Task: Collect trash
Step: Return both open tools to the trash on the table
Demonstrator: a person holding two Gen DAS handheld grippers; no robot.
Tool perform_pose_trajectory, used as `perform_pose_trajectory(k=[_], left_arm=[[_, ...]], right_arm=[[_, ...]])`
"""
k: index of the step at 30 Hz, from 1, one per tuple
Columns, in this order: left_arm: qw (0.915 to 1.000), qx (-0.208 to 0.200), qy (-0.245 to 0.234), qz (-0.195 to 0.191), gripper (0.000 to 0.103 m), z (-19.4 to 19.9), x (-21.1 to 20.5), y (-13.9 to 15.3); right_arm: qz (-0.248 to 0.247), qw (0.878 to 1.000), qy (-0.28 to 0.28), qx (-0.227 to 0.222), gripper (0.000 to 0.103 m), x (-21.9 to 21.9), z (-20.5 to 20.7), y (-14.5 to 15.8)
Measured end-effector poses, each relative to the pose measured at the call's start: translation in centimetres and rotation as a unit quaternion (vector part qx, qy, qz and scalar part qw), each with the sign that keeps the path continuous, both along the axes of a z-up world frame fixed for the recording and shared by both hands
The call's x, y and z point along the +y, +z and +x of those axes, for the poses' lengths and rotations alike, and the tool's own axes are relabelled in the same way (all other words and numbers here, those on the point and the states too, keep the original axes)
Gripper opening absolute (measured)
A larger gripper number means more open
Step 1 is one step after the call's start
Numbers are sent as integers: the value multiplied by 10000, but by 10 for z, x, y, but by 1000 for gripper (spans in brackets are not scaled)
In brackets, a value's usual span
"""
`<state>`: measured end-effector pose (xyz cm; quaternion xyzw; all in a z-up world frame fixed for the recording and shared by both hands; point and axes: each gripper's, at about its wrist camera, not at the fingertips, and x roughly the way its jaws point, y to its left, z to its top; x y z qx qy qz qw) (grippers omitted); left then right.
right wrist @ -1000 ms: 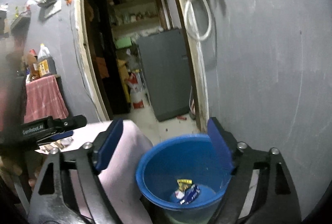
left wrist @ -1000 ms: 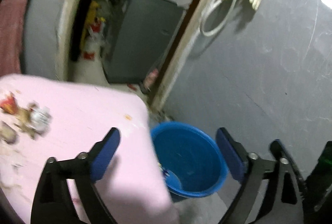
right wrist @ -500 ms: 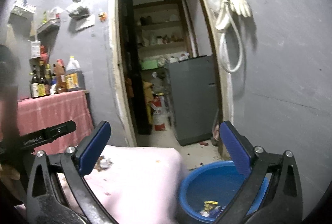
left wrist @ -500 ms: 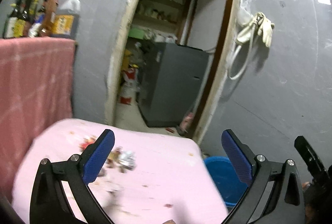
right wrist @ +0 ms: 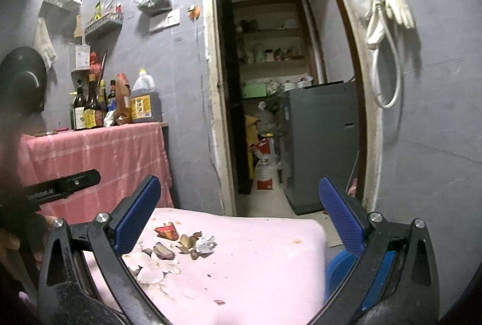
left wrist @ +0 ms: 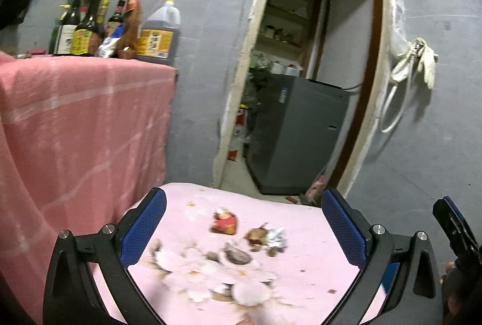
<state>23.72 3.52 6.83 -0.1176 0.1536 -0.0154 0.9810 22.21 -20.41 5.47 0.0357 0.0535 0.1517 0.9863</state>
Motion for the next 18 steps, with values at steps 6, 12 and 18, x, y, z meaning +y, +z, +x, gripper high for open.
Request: perform_pose_trajectory(k=[6, 12, 18], left_arm=[[9996, 208, 210, 12, 101, 8, 22, -17], [9985, 521, 158, -9, 101, 23, 30, -41], [9955, 919, -196, -111, 101, 43, 31, -65]], right_arm=[[-98, 9993, 193, 309, 103, 24, 26, -17], [-340, 9962, 332, 729, 103, 39, 53, -37], [-613, 9892, 465, 1250, 103, 50, 81, -57]])
